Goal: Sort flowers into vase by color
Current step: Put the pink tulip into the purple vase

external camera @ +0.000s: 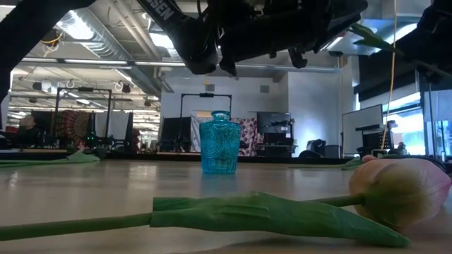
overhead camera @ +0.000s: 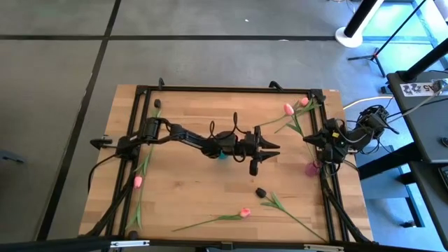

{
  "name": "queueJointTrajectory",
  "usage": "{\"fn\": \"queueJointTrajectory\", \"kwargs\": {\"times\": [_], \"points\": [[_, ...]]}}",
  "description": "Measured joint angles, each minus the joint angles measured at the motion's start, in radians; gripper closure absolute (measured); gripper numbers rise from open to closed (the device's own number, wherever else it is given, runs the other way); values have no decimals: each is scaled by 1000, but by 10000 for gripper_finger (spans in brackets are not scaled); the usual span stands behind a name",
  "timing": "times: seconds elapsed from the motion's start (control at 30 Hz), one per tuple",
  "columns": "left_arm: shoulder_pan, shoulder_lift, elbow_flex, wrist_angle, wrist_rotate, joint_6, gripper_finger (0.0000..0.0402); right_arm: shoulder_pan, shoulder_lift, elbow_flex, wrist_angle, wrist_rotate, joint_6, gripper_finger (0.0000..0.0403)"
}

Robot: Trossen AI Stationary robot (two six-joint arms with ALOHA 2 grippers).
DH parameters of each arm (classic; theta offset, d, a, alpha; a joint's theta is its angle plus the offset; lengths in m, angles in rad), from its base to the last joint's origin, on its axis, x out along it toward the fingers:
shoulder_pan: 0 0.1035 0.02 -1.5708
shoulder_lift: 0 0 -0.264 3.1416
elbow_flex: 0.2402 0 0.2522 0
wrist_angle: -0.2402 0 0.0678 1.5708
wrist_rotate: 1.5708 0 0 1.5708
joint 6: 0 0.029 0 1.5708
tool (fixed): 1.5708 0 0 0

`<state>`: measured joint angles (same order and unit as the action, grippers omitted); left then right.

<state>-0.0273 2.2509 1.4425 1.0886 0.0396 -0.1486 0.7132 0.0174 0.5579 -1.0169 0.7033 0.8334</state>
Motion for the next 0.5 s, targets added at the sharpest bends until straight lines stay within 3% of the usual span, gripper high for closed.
{"fn": "queueJointTrajectory", "kwargs": {"times": [0.5], "points": [[-1,0,-1,-52,0,31,301,0,0,-28,83,-15,-83,402]]}}
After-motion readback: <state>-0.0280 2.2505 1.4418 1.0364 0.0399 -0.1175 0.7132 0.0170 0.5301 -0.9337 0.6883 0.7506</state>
